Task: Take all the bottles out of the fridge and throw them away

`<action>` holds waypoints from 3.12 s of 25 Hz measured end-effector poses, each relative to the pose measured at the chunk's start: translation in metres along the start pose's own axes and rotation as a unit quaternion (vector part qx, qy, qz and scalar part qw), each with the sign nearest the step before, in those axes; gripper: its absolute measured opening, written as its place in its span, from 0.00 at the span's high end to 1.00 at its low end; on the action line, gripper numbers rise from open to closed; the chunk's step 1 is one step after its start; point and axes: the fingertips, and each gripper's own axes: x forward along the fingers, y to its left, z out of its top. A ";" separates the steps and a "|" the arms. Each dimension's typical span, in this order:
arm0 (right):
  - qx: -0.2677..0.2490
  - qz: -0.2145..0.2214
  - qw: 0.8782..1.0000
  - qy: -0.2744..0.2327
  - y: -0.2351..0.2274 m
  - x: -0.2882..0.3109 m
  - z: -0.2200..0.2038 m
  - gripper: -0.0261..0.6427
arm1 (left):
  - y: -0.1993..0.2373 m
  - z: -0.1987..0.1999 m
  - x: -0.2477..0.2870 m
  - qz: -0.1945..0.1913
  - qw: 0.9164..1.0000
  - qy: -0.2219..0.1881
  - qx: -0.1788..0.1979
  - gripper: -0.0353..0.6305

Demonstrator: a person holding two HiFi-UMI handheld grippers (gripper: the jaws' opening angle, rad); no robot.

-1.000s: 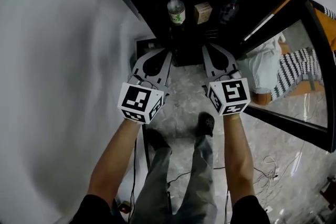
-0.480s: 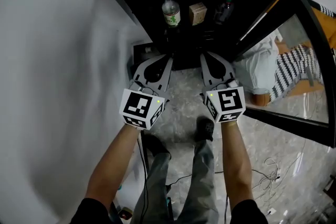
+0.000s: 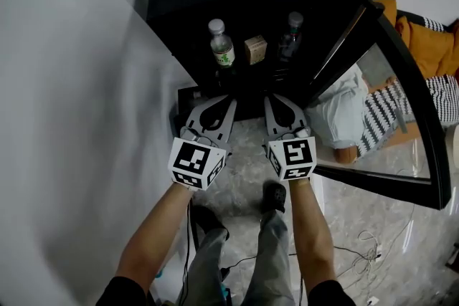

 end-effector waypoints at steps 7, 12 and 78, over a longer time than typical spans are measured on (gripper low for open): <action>0.004 -0.004 1.000 -0.013 -0.013 0.020 0.001 0.96 | 0.003 0.004 0.019 0.001 1.000 0.006 -0.002 0.94; 0.015 -0.013 1.000 -0.004 -0.027 0.041 -0.005 0.84 | 0.012 0.003 0.028 0.007 1.000 0.004 -0.012 0.94; -0.042 0.008 0.999 0.017 0.110 -0.081 0.282 0.56 | 0.032 0.217 -0.200 0.114 0.990 -0.042 -0.068 0.94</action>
